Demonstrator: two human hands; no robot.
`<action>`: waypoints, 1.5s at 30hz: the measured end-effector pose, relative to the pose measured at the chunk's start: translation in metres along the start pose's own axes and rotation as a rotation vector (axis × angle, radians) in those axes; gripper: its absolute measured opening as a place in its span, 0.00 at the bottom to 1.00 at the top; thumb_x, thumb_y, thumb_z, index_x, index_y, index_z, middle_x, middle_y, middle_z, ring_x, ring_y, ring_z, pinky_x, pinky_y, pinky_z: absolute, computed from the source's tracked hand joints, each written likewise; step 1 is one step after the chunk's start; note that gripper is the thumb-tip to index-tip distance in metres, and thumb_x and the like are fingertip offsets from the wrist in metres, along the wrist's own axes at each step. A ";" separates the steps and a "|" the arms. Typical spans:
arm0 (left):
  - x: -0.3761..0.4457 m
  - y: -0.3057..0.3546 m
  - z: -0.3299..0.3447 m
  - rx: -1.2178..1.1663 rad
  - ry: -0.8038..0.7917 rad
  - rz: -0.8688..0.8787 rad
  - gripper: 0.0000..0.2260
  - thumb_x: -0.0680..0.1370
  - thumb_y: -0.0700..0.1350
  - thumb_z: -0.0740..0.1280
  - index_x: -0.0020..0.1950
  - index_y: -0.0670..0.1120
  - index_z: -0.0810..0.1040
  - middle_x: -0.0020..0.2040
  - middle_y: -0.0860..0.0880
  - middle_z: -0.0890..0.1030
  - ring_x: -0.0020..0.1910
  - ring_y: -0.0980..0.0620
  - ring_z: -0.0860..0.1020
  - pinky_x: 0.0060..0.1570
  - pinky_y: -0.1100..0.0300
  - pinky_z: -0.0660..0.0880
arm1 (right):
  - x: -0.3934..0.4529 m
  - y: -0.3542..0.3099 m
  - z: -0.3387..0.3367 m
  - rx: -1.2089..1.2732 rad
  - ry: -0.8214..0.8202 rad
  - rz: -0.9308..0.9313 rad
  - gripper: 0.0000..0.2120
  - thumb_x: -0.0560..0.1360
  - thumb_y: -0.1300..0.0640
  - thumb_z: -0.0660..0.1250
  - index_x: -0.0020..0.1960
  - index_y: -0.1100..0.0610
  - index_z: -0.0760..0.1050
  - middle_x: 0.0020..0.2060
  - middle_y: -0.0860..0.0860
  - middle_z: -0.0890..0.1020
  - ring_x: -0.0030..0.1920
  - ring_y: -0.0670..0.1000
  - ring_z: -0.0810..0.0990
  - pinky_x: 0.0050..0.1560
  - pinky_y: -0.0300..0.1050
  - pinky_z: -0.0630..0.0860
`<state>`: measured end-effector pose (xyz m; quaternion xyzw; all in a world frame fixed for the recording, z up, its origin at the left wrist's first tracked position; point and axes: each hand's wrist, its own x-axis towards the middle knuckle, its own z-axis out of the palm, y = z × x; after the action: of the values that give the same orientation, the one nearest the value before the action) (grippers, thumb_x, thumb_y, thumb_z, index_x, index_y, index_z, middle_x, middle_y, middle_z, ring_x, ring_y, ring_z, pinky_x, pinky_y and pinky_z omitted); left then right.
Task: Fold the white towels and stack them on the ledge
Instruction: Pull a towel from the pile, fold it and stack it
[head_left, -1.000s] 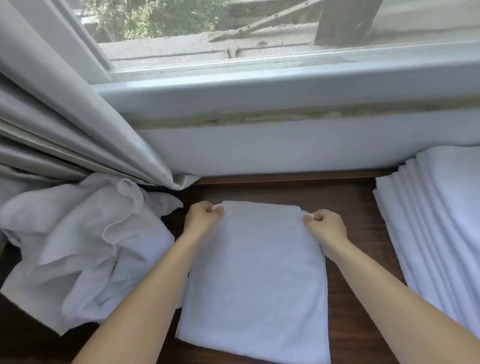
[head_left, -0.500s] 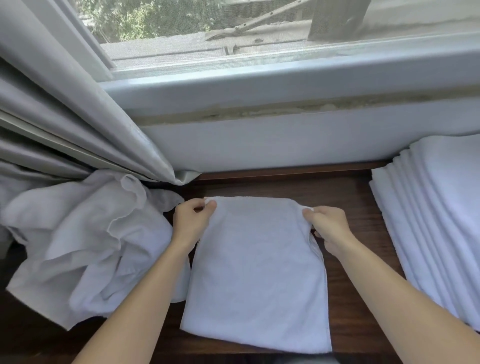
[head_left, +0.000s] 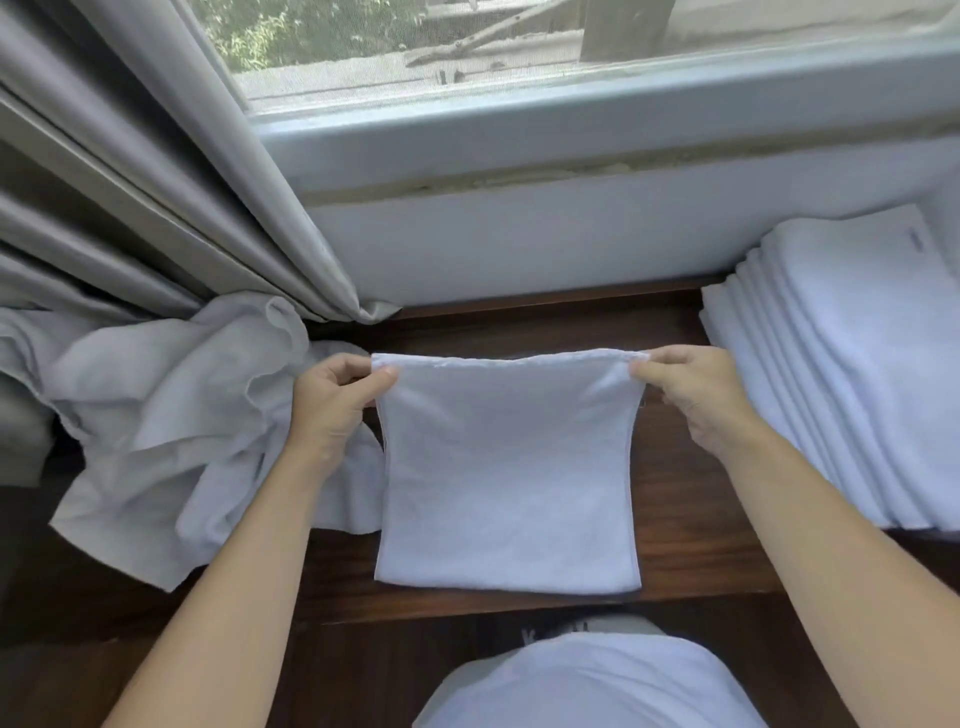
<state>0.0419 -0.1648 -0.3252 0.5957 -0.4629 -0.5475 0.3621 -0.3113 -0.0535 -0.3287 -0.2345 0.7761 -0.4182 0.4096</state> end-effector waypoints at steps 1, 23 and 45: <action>-0.007 0.005 -0.005 -0.008 -0.018 0.019 0.07 0.70 0.43 0.80 0.43 0.42 0.84 0.48 0.34 0.85 0.46 0.41 0.82 0.52 0.44 0.78 | -0.007 -0.005 -0.005 -0.015 -0.025 -0.024 0.03 0.73 0.61 0.77 0.46 0.59 0.85 0.42 0.50 0.85 0.42 0.48 0.81 0.39 0.40 0.73; -0.049 0.072 -0.046 0.038 -0.062 0.309 0.05 0.74 0.32 0.75 0.45 0.39 0.81 0.39 0.52 0.85 0.40 0.55 0.81 0.41 0.63 0.79 | -0.066 -0.086 -0.035 -0.107 -0.088 -0.453 0.02 0.75 0.66 0.74 0.46 0.62 0.85 0.38 0.59 0.86 0.32 0.45 0.83 0.34 0.36 0.80; -0.032 0.161 -0.037 0.358 -0.049 0.376 0.02 0.79 0.34 0.70 0.51 0.38 0.79 0.40 0.43 0.84 0.31 0.55 0.81 0.27 0.64 0.75 | -0.040 -0.171 -0.041 -0.677 0.045 -0.699 0.05 0.81 0.62 0.67 0.47 0.55 0.78 0.39 0.51 0.83 0.41 0.52 0.84 0.40 0.42 0.70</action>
<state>0.0541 -0.1874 -0.1592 0.5402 -0.6637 -0.3943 0.3350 -0.3198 -0.0992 -0.1545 -0.5921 0.7520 -0.2597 0.1285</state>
